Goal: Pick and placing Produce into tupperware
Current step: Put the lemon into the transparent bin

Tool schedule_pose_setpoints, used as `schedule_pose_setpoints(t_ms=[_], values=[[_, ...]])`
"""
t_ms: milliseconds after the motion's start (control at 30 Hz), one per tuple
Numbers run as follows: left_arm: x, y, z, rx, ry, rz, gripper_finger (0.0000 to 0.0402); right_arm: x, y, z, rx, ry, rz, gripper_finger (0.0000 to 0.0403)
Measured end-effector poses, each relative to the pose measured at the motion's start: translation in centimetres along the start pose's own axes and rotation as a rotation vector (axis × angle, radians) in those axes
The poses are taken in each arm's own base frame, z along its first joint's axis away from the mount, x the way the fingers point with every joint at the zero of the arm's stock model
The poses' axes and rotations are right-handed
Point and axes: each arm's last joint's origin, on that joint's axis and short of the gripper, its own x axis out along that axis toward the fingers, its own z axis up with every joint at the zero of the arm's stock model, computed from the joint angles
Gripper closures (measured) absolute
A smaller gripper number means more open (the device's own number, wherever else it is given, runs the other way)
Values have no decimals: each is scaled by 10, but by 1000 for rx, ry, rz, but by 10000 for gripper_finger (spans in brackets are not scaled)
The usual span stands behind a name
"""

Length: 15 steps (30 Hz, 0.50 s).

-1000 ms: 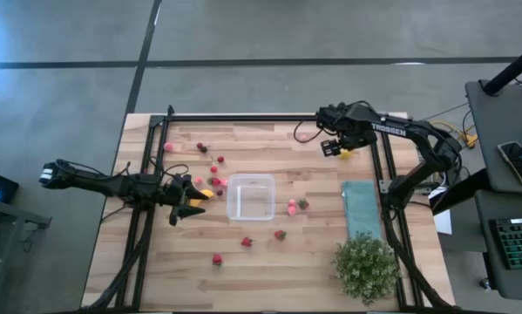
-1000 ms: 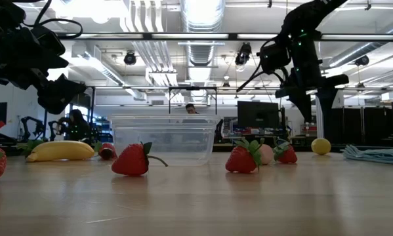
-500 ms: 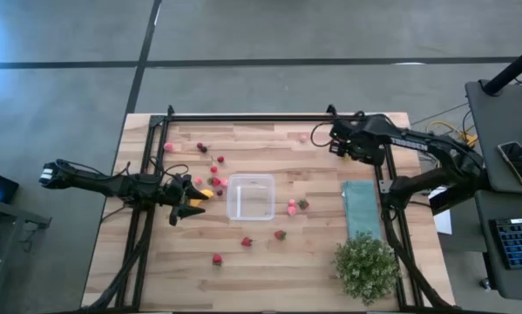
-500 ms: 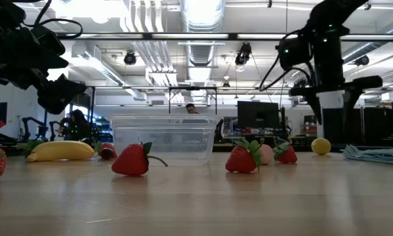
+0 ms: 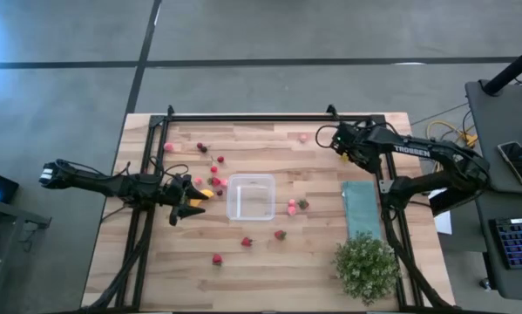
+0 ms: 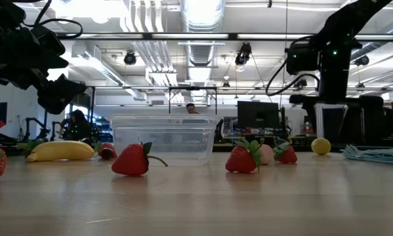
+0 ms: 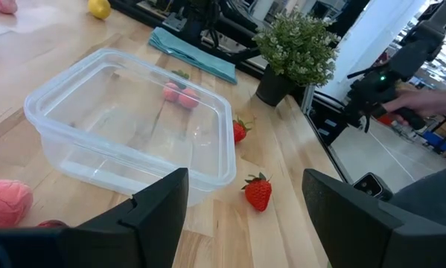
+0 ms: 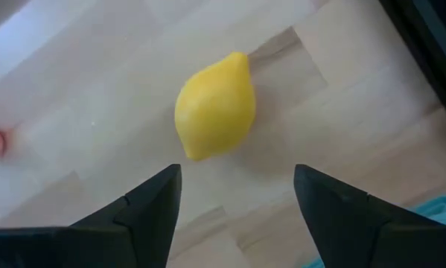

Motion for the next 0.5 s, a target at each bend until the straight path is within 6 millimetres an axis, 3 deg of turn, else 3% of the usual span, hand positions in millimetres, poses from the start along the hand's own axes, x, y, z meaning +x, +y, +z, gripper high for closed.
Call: schedule_pose_setpoints(t_ms=[500], values=[[0, 0, 0, 0, 0, 0, 152, 21, 10, 12, 55, 24, -36, 151]])
